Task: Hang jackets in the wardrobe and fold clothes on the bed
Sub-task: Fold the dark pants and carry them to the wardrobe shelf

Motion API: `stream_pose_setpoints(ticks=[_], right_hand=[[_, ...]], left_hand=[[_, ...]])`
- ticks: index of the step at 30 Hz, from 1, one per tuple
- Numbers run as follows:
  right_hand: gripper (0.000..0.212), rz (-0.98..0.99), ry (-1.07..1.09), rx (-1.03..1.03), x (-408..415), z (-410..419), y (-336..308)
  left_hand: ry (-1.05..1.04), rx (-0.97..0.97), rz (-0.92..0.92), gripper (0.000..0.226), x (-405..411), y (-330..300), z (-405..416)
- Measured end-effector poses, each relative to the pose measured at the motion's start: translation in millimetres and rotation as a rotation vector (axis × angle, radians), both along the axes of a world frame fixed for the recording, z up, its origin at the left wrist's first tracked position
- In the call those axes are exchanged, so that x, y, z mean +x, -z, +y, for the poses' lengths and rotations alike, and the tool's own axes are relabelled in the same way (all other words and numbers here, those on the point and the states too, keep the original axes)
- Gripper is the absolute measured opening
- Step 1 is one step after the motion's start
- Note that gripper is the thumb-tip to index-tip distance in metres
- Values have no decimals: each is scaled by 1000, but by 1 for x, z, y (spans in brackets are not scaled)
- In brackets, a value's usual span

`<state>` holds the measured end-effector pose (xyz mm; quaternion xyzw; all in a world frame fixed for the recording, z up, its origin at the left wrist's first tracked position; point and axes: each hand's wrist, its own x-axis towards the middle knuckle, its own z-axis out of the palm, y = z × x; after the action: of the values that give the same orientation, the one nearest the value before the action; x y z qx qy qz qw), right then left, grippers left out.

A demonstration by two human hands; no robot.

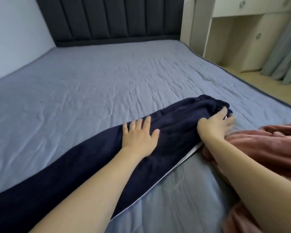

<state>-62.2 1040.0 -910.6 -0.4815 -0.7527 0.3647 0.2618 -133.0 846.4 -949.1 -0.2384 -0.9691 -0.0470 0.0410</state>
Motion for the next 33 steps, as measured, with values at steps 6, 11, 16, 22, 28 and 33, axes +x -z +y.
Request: stream_pose_setpoints(ticks=[6, 11, 16, 22, 28, 33], right_hand=[[66, -302, -633, 445, 31, -125, 21], [62, -526, -740, 497, 51, -156, 63], [66, -470, -596, 569, 54, -162, 78], [64, -518, -558, 568, 55, -168, 70], [58, -226, -1017, 626, 80, -276, 44], [74, -111, -1540, 794, 106, -389, 28]], left_hand=[[-344, -20, -83, 65, 14, -12, -161], [-393, 135, -258, 60, 10, -7, -200], [-309, 95, 109, 28, -5, -7, -203], [-255, 7, -10, 47, 7, 16, -247], [-331, -143, -175, 53, 44, 2, -383], [-276, -122, -279, 49, 77, -18, -466]])
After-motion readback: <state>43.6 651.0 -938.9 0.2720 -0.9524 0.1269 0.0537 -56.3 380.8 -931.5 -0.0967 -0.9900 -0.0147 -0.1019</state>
